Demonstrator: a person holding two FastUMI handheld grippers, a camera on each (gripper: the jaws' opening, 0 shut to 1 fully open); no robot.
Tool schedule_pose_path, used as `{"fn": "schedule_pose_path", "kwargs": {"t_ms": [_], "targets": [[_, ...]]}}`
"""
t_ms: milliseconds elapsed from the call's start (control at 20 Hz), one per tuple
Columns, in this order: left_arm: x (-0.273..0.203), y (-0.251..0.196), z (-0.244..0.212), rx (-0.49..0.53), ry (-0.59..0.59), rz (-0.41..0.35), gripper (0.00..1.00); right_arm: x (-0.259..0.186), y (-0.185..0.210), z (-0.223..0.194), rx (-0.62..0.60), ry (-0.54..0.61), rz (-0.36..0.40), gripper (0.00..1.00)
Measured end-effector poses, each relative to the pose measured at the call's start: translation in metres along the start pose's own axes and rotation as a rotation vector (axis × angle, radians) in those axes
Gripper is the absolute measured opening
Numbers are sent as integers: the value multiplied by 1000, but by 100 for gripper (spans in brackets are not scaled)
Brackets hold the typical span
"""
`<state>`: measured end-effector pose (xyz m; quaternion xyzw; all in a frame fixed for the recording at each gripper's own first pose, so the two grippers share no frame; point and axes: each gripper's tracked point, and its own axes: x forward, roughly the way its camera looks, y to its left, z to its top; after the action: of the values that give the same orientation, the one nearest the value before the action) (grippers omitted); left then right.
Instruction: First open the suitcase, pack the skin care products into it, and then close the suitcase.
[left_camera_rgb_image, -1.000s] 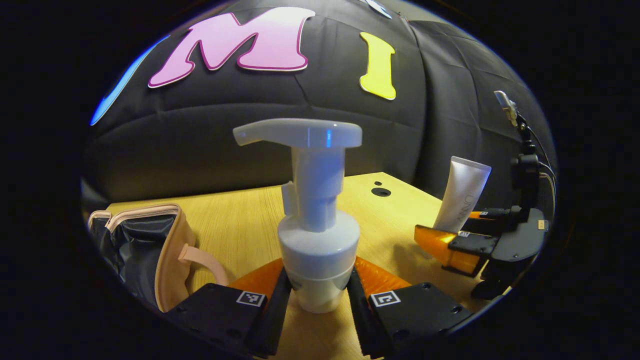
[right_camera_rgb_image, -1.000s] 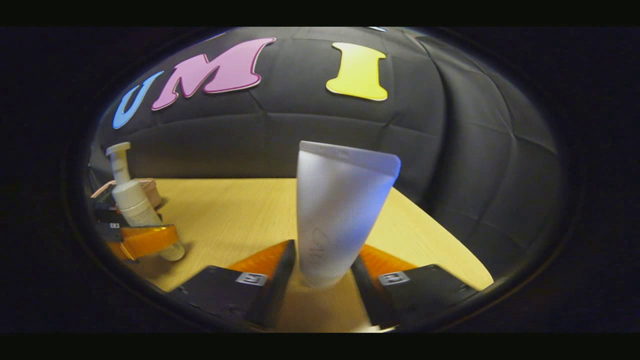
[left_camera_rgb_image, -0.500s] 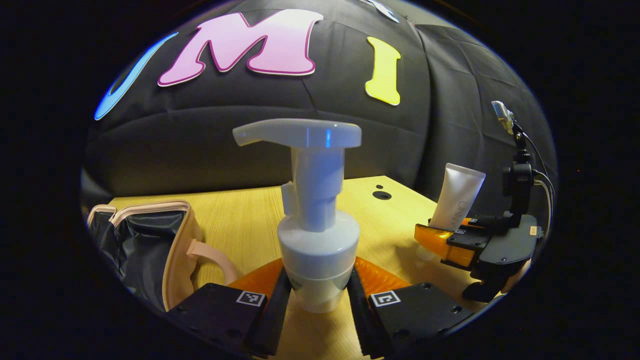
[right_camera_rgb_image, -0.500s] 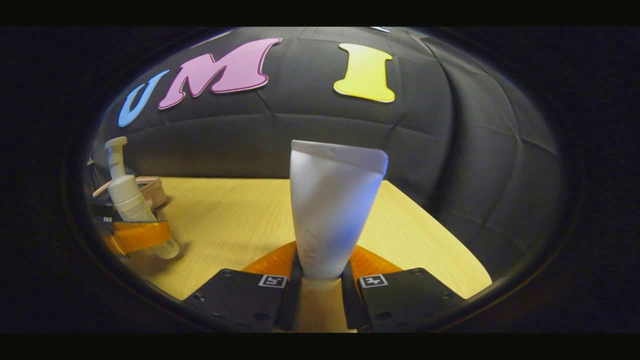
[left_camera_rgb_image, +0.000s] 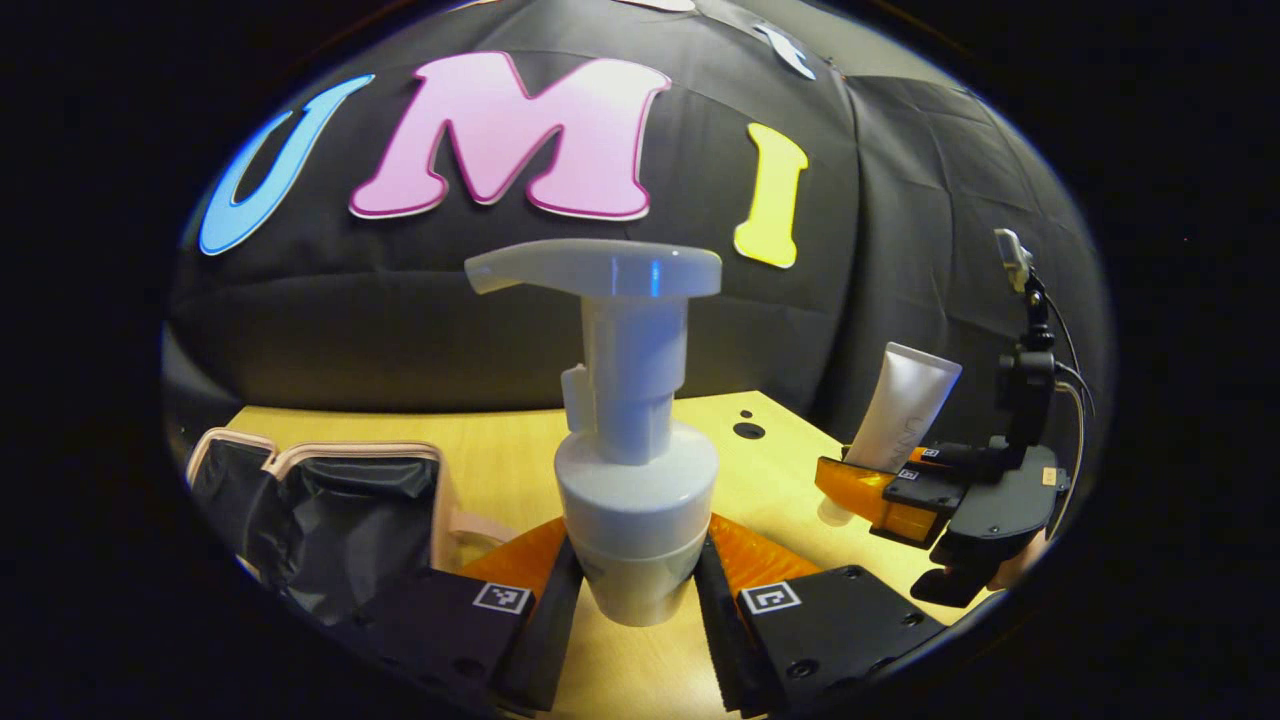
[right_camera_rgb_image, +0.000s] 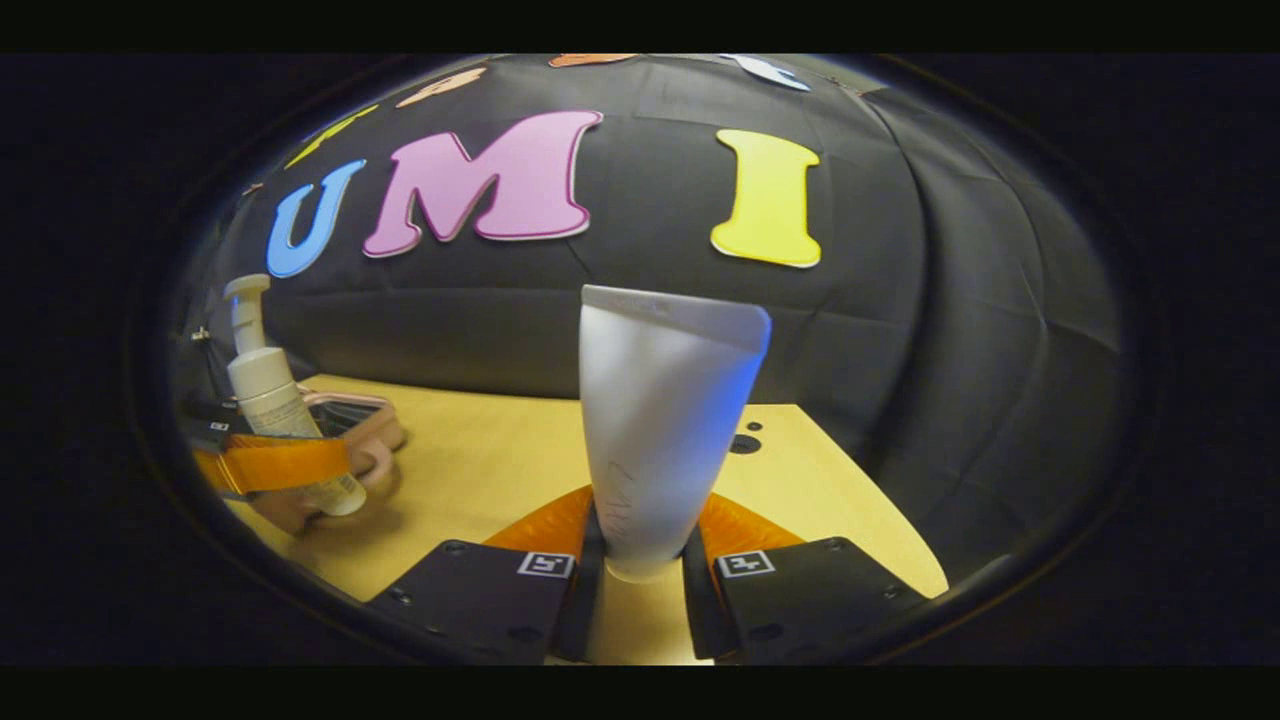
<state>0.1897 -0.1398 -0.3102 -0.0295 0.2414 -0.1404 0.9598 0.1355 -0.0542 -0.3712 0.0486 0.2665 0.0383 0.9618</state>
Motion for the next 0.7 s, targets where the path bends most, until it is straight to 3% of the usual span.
{"fn": "schedule_pose_path", "kwargs": {"t_ms": [50,100,250,300,350,500,550,600,700], "targets": [[-12,15,4,1,17,19,62,-6,16,8,-6,-1,24,32],[-26,32,7,5,31,41,62,-14,33,18,-13,-9,52,37],[-62,90,13,16,65,103,61,-33,88,44,-17,-39,123,37],[-71,112,12,20,84,119,61,-38,107,50,-12,-43,146,32],[-78,132,6,21,111,128,62,-45,125,56,-5,-47,165,37],[-83,177,-23,3,220,105,62,-60,179,61,3,-44,225,37],[-76,189,-37,-8,258,91,62,-64,193,61,-1,-46,236,32],[-70,200,-49,-10,305,80,62,-67,204,61,-1,-46,246,37],[-59,217,-69,-4,400,59,62,-71,223,54,1,-35,268,37]]}}
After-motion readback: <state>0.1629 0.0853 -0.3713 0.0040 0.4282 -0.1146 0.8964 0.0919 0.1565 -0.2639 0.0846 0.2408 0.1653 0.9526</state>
